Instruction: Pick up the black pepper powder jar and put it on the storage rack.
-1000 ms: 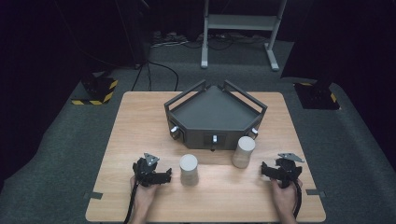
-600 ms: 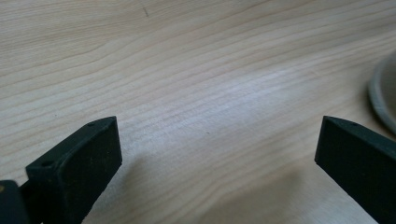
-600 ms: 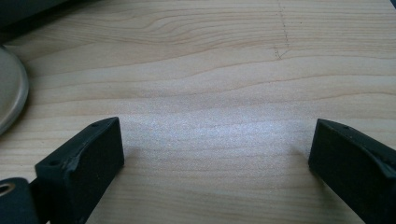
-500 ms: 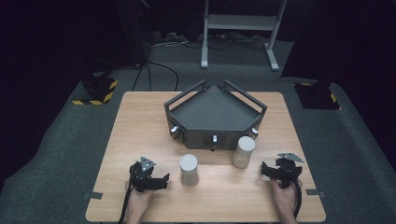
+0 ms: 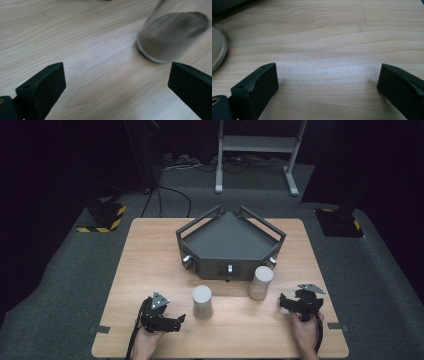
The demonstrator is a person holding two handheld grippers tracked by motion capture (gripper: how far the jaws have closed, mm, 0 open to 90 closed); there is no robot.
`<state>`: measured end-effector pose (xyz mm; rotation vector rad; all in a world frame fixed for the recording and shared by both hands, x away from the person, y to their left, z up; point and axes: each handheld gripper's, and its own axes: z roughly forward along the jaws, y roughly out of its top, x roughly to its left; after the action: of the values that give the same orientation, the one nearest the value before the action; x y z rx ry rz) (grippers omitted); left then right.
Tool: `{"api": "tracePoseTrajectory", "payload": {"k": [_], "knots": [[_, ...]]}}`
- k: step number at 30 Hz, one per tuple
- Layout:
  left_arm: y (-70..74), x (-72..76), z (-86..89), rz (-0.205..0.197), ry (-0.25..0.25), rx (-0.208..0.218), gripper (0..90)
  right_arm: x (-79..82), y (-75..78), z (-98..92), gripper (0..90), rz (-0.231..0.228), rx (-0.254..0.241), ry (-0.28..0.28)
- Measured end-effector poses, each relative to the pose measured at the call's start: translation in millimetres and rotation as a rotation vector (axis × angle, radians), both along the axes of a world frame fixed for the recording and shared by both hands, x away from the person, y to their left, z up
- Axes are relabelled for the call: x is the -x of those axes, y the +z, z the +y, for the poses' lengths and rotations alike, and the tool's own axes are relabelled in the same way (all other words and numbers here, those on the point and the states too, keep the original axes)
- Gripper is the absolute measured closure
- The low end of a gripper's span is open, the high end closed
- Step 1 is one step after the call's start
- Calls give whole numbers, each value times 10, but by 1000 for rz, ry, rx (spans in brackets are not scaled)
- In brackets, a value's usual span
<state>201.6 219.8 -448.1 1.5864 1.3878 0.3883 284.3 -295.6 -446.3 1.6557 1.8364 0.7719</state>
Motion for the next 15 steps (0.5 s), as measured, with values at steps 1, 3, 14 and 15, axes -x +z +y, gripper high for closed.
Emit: {"api": "tracePoseTrajectory", "payload": {"k": [1,3,14,15], "knots": [[4,21,-17,-4,-12,2,17,0,0,0,31,0,0,0],[5,49,-54,-8,-26,9,18,0,0,0,31,0,0,0],[-34,72,-210,-19,-65,10,22,0,0,0,31,0,0,0],[-34,72,-210,-19,-65,10,22,0,0,0,31,0,0,0]]}}
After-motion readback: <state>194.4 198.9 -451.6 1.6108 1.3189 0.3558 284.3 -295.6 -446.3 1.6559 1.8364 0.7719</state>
